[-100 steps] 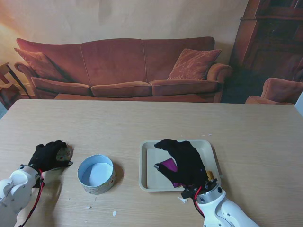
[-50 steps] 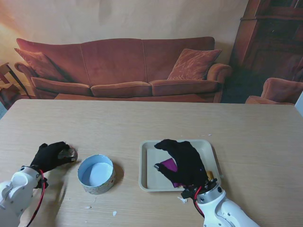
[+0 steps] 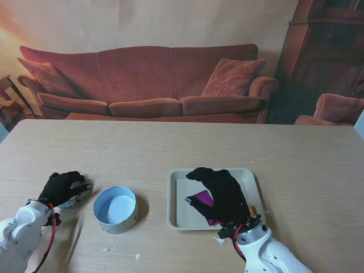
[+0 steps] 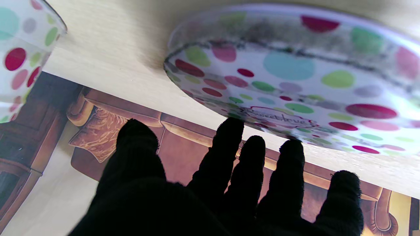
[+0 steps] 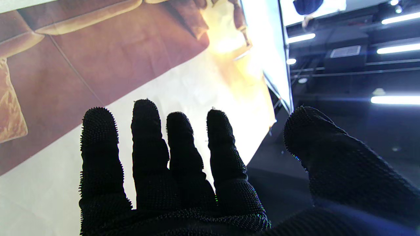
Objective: Pour cookies into a cookie box
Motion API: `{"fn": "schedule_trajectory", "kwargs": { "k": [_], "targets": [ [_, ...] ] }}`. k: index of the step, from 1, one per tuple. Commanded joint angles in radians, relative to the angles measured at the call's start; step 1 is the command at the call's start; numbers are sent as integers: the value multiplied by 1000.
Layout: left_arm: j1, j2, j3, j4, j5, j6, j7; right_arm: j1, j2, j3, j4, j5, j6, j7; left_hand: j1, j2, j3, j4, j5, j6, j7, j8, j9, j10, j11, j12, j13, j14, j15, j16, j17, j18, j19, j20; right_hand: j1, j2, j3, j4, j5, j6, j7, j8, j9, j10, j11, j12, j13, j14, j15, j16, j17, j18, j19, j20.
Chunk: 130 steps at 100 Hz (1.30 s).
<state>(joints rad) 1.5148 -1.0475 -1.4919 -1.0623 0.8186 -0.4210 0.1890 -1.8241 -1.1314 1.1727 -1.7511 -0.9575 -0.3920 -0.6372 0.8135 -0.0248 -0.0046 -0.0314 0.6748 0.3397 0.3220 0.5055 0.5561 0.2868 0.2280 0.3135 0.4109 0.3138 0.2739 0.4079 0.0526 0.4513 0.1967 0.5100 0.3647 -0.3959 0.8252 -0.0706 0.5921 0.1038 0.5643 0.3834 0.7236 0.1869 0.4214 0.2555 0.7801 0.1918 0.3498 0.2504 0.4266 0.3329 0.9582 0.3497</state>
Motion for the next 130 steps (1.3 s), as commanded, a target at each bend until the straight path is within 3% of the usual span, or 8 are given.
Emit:
{"fn": "schedule_trajectory", "kwargs": {
  "k": [1, 34, 59, 72, 82, 97, 107, 130],
  "targets": [
    [16, -10, 0, 5, 5, -11, -13, -5, -6, -1, -1, 0, 1, 11, -7, 41, -22, 1, 61, -31, 33, 14, -4, -3, -9, -9, 22, 12, 15, -13, -4, 12, -23, 12, 11, 34, 13, 43, 8, 3, 27, 3, 22, -10, -4, -3, 11, -14, -27, 0, -7, -4, 12, 7],
    [44, -22, -61, -64, 44, -93, 83, -4, -6, 0, 0, 1, 1, 12, 5, 11, -20, 0, 49, -49, 45, 30, 25, -3, -8, 12, 62, 39, 18, 58, 10, 49, -5, 76, 12, 35, 12, 43, 8, 2, 26, 5, 22, -10, -4, -2, 10, -14, -27, 0, -8, -6, 11, 7],
    [116, -26, -154, -219, 50, -142, 36, -5, -6, 3, -1, 0, 1, 10, 11, -6, -21, -2, 39, -52, 9, 11, 24, -1, -26, 7, 57, 36, 5, 63, 46, 65, 34, 115, 11, 35, 11, 43, 7, 1, 25, 5, 21, -11, -5, -3, 10, -15, -27, 0, -8, -4, 11, 7],
    [193, -29, -214, -354, -9, -147, -67, -13, -5, 26, -22, -10, 17, 7, 48, -84, -12, 3, 20, -47, -35, -10, 22, 4, -41, 0, 67, 45, 1, 61, 65, 71, 149, 163, 3, 34, 4, 41, -5, -1, 20, 4, 20, -10, -6, -3, 12, -15, -27, -1, -6, 1, 12, 7],
    [257, -25, -258, -464, -50, -157, -157, -38, -5, 77, -65, -11, 41, 28, 56, -98, -9, 8, -39, -51, -75, -21, -11, -4, -48, 5, 66, 37, 13, 77, 24, 55, 298, 139, 9, 32, 5, 41, -9, 1, 19, 4, 15, -9, -8, -4, 10, -14, -29, -1, -8, 1, 11, 6],
    [324, -37, -276, -580, -40, -202, -123, -93, 4, 185, -131, -33, 62, 92, 56, -152, -5, 5, -38, -56, -85, -28, 0, -5, -53, -1, 85, 37, 5, 71, 14, 94, 434, 54, 9, 28, 6, 41, 18, -8, 51, 27, 14, -9, -4, -2, 7, -13, -29, 0, -10, -3, 9, 6],
    [375, -33, -288, -668, -97, -215, -198, -126, 7, 254, -155, -39, 77, 135, 51, -143, -7, 5, -76, -52, -113, -41, -32, -9, -68, -6, 60, 27, -11, 65, -2, 77, 429, 44, 7, 27, 7, 41, 17, -8, 53, 38, 11, -9, -4, -2, 6, -15, -29, 0, -11, -3, 8, 6],
    [449, -35, -275, -794, -97, -277, -208, -171, 1, 366, -147, 31, 143, 235, 49, -142, -6, 6, -83, -57, -126, -52, -31, -12, -72, -6, 62, 18, -21, 61, 7, 82, 442, 41, 19, 1, 12, 40, 19, -6, 58, 82, -15, -6, 5, 4, -21, -13, -29, -1, -36, -13, 0, 6]
  ]
}}
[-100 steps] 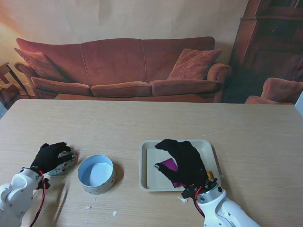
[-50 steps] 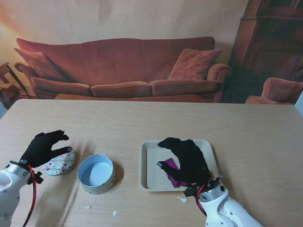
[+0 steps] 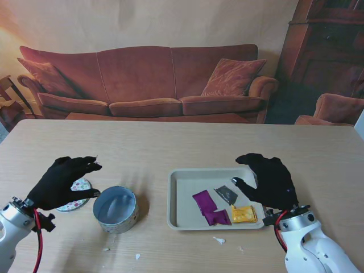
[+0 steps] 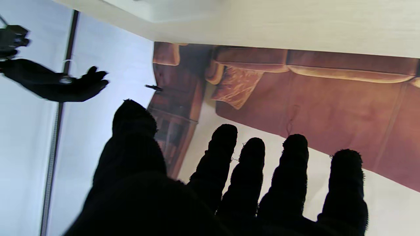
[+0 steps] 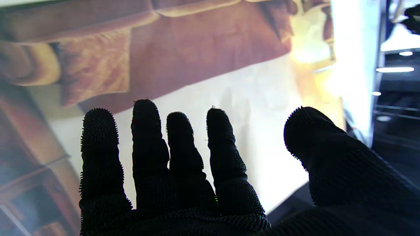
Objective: Pour cookies into a cookie box
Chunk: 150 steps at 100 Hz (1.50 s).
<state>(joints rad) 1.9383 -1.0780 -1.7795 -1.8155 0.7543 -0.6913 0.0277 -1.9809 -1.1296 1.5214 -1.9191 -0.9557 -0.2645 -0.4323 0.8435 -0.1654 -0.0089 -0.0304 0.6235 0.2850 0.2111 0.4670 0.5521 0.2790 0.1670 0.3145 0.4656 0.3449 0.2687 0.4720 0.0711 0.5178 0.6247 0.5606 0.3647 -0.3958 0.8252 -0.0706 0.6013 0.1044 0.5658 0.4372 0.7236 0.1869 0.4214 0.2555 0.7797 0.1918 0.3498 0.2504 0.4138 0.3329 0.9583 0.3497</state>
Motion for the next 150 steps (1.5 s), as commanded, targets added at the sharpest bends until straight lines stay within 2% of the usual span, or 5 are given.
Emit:
{"fn": "schedule_trajectory", "kwargs": {
  "k": [1, 30, 55, 114, 150],
  "targets": [
    [29, -4, 12, -45, -33, -8, -49, -14, -1, 19, 24, 36, 18, 35, 21, -1, -1, 5, -34, -1, -17, -15, -30, -5, -12, -7, 4, -13, -17, -3, -13, 15, 13, -10, 21, -2, 13, 40, 11, -6, 58, 31, -16, -7, 5, 4, -23, -13, -29, -1, -25, -15, 0, 6],
    [80, -10, 49, -120, 17, -44, -6, -17, 4, 39, 63, 98, 232, 190, 20, 1, -3, 3, -29, -7, -12, -18, -10, -8, -7, -7, 25, -15, -15, -5, 3, 24, 37, -11, 13, -95, -4, 26, -56, 34, 36, 97, -135, 19, 26, 15, -150, -1, -26, -6, -124, -57, -34, 13],
    [97, -12, 102, -141, 0, -22, -3, 39, 22, -3, 138, 1, 392, 240, 21, 0, -4, 2, -23, -10, -6, -19, -4, -7, -5, -7, 24, -14, -16, -6, 0, 23, 42, -18, -10, -150, -23, 19, -105, 30, 66, 174, -223, 5, 80, 33, -219, -27, 2, 7, -161, -111, -49, 51],
    [104, -15, 100, -144, -25, -13, 3, 333, 36, -226, 436, 34, 502, 284, 24, 6, -4, 1, -6, -13, 0, -21, 16, -3, -7, -6, 34, -11, -12, -5, 3, 27, 48, -27, -4, -216, 62, 5, -119, 36, 126, 224, -220, 0, 124, 46, -188, -32, 38, 23, -137, -91, -19, 66],
    [108, -19, 99, -136, -28, -22, 19, 378, 36, -271, 507, 34, 552, 274, 26, 6, -5, 0, -1, -14, 1, -24, 25, -1, -10, -7, 41, -5, -9, -4, 5, 33, 52, -30, 3, -219, 79, 6, -101, 37, 159, 231, -205, 7, 135, 50, -173, -32, 47, 27, -127, -108, 4, 62]
  ]
}}
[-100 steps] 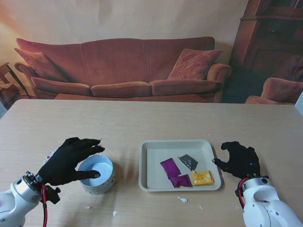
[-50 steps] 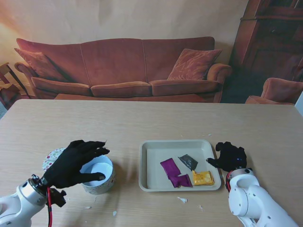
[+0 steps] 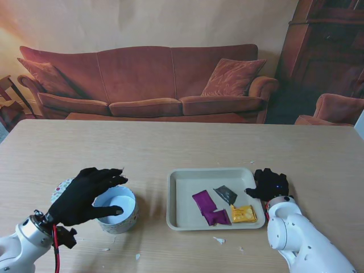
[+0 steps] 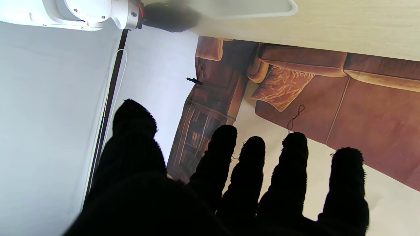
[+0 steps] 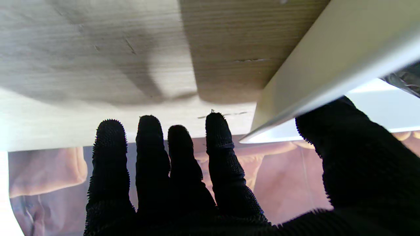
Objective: Pour cookies into a cookie box
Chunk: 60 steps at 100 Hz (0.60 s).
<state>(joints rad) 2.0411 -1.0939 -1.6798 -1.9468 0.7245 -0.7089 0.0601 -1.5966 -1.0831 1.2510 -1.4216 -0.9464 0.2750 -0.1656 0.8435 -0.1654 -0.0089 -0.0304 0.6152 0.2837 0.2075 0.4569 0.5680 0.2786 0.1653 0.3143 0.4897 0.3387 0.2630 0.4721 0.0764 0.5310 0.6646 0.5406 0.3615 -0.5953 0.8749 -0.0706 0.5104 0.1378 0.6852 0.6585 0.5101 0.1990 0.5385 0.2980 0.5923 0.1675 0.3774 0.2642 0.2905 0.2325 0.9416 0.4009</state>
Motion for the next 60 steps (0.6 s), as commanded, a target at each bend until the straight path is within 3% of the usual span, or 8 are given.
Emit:
{"fn": "schedule_trajectory", "kwargs": {
  "k": [1, 27, 60],
  "targets": [
    [5, -3, 0, -4, 1, -4, -14, -6, -11, 0, 10, 28, 13, 7, 26, 6, -4, 0, 9, -13, 5, -13, 10, 0, -8, -7, 17, 1, -4, -4, 0, 19, 12, -10, 6, -21, 30, 6, -9, 3, 42, 11, 9, -5, 19, 8, 15, -7, 19, 13, -4, -7, 21, 10],
    [-2, -2, 10, 5, -17, 6, -24, -3, -9, -8, 29, 43, 16, 22, 29, 8, -4, -1, 19, -16, 9, -12, 13, 0, -10, -7, 16, 2, -4, -4, -2, 20, 11, -13, 9, -55, 52, 1, 2, -10, 78, 33, 16, -7, 22, 9, 13, -9, 23, 15, -12, -9, 23, 3],
    [1, -5, 3, 7, -17, 7, -11, 66, -12, -104, 115, 71, 57, 26, 34, 8, -4, -1, 28, -19, 12, -13, 21, 1, -9, -7, 27, 7, 1, -2, 1, 22, 14, -14, 47, -167, 161, -14, 78, -111, 361, 313, 44, 11, 51, 21, 56, -2, 45, 24, 22, -11, 58, -14]
  ]
}}
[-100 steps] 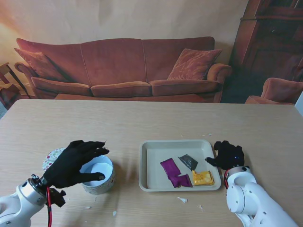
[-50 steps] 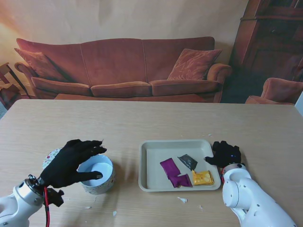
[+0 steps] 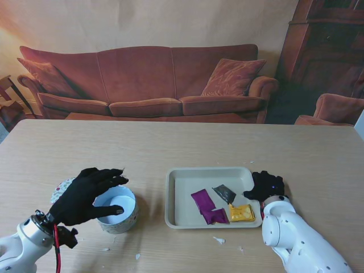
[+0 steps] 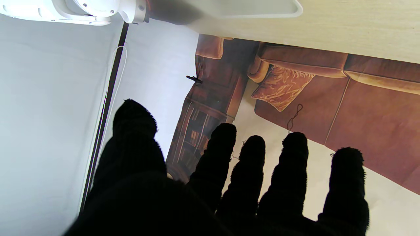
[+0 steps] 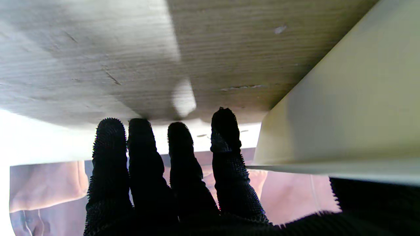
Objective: Pour cookies into a cookie box
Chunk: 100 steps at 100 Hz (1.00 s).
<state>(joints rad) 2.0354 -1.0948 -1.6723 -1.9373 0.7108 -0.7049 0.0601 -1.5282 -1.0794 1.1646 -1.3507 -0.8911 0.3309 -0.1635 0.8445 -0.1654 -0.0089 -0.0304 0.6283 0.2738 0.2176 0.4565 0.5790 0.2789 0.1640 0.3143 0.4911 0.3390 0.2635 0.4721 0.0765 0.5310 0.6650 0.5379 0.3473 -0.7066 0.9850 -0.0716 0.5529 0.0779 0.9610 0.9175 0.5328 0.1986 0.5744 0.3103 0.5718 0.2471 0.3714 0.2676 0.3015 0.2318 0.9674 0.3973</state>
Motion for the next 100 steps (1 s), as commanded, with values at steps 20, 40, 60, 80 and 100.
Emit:
{"fn": "schedule_trajectory", "kwargs": {
  "k": [20, 40, 60, 80, 100],
  "targets": [
    [9, -5, -12, -2, -13, 5, -12, 21, -29, -39, 92, 57, -12, -32, 39, 15, -3, -2, 59, -22, 24, -4, 35, -1, -4, -6, 38, 10, 6, 0, 2, 22, 15, -13, 213, -166, 138, -121, 258, -191, 395, 218, 139, 32, 50, 20, 190, -60, 110, 41, 81, 16, 91, -22],
    [8, -6, -12, 0, -19, 12, -11, 9, -36, -20, 91, 92, -60, -51, 42, 24, -4, -3, 86, -28, 35, 1, 56, 1, -3, -5, 47, 13, 9, 1, 5, 25, 17, -14, 311, -113, 314, 7, 330, -191, 490, 368, 304, 62, 38, 11, 348, -45, 132, 28, 201, 65, 169, -62],
    [10, -6, -15, 0, -27, 17, -14, -20, -58, 23, 67, 188, -97, -84, 43, 35, -6, -3, 106, -32, 45, 6, 75, 5, -5, -4, 53, 15, 12, 3, 7, 26, 19, -16, 401, -10, 352, 194, 334, -151, 583, 435, 391, 66, 28, 2, 437, -40, 107, -4, 234, 103, 178, -108],
    [12, -8, -20, 1, -33, 21, -12, -34, -102, 59, 56, 316, -142, -193, 41, 43, -7, -3, 120, -31, 49, 9, 98, 6, -5, -2, 58, 16, 13, 3, 7, 29, 20, -18, 587, -102, 555, 68, 459, -200, 622, 486, 503, 37, 6, -15, 515, -33, 116, -20, 281, 158, 159, -156],
    [13, -9, -15, 2, -41, 25, -8, -56, -125, 89, 13, 451, -156, -186, 39, 53, -8, -3, 128, -34, 51, 10, 107, 7, -10, -1, 62, 18, 14, 3, 9, 28, 22, -20, 697, -44, 455, -21, 494, -165, 613, 486, 473, -37, -2, -12, 436, 22, 99, -15, 274, 252, 104, -201]
  ]
}}
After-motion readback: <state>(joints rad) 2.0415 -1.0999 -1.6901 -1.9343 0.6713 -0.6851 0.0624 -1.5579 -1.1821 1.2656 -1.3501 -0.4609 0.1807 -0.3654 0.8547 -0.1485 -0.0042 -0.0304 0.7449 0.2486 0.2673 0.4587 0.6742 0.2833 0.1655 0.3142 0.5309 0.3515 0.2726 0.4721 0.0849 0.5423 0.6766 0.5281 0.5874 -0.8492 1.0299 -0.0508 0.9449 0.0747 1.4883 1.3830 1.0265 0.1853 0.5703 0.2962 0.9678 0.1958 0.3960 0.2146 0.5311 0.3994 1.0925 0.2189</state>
